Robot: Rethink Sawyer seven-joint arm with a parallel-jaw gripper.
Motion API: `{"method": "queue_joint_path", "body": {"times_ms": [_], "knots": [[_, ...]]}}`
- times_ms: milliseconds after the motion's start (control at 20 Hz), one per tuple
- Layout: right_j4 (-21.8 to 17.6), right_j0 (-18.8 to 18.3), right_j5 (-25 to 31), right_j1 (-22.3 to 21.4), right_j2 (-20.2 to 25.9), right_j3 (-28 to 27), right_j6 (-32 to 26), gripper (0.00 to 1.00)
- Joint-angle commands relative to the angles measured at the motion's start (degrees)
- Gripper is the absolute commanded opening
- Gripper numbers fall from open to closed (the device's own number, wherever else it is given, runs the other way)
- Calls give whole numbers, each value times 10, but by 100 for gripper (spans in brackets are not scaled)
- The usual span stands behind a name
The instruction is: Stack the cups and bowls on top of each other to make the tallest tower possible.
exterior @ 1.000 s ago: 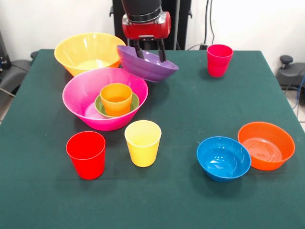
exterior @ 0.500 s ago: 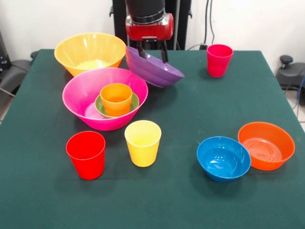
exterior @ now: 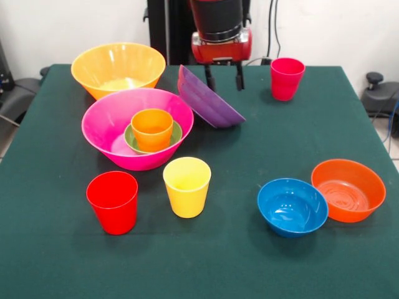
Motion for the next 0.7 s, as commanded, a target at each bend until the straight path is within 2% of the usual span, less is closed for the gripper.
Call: {"method": "queue_joint_path", "body": {"times_ms": [50,250,550,700], "knots": [[6,64,-55,45,-57,-38,106,100],[27,98,-82,50,-80,-35,123,100],[48,100,-101,75,-84,-45,100,100],[61,108,-102,65,-92,-37,100,100]]}}
